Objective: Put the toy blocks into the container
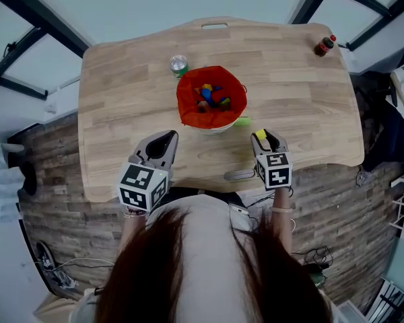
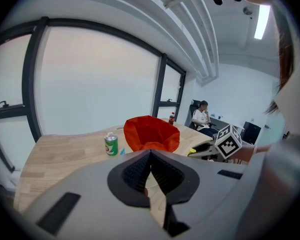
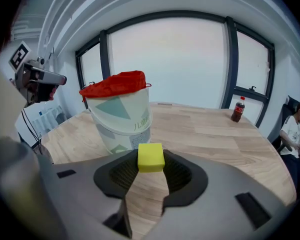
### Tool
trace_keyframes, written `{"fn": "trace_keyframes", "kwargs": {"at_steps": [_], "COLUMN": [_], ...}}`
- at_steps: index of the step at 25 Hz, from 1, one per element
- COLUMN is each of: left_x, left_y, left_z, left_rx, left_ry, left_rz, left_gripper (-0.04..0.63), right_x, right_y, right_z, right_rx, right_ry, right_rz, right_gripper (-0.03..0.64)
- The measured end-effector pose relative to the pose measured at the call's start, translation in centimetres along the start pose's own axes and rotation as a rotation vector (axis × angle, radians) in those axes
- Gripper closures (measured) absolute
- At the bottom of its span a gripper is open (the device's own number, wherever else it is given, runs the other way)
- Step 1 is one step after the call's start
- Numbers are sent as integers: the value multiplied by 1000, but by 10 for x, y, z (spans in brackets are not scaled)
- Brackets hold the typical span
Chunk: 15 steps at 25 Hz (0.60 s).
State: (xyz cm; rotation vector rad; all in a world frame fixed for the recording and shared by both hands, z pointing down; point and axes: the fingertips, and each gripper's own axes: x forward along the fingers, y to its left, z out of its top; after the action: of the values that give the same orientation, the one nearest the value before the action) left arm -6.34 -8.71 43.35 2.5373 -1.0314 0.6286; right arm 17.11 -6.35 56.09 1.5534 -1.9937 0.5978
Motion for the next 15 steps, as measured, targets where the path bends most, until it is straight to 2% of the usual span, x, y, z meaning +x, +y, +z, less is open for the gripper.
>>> {"fn": "trace_keyframes", "kwargs": {"at_steps": [6,15], "left_x": [-4,-3], "left_y": [-1,-4], "left_z": [-2,-2], "left_rx": [2,6], "left_ry": [-5,-16], "left_rz": [-15,-52], "left_gripper": [586,586], "right_x": [-15,-38], "right_y": [5,13], "right_z": [27,59], "right_rx": [-10,31], "right_ry": [-70,-170], "right_rz": [-15,-11], "right_gripper": [454,454]}}
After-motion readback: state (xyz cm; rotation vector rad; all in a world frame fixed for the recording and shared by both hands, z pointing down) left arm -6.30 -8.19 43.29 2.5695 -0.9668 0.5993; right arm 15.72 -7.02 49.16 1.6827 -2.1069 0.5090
